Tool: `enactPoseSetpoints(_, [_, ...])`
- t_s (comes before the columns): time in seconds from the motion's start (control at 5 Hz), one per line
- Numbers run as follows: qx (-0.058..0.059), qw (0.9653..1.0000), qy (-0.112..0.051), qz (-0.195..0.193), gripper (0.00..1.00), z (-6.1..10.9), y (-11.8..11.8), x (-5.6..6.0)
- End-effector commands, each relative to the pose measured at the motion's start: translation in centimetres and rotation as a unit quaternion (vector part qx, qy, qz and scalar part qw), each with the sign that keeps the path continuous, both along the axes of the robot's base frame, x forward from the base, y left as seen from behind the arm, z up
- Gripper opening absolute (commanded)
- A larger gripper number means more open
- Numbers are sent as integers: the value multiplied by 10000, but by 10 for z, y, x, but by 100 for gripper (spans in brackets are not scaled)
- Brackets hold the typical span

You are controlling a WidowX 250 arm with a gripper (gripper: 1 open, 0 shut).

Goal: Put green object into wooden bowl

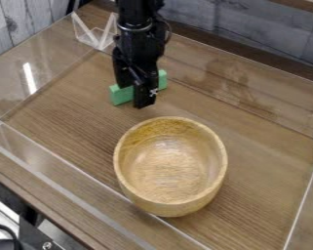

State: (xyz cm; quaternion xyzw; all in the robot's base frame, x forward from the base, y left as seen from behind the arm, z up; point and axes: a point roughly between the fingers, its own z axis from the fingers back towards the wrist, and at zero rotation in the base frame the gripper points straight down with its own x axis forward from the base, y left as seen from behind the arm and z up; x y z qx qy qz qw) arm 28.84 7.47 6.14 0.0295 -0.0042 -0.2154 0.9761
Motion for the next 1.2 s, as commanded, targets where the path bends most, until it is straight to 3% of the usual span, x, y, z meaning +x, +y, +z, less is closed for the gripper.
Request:
enactPoseSetpoints(0.0, [66, 9992, -373, -89, 100, 14, 3, 20])
enactPoseSetpoints(0.4, [37, 9984, -543, -169, 100, 9, 21, 15])
enactPoseSetpoints(0.8, [68, 9982, -591, 43, 100, -5, 56, 15])
enactPoseSetpoints(1.0, [84, 9977, -654, -131, 100, 2, 44, 15])
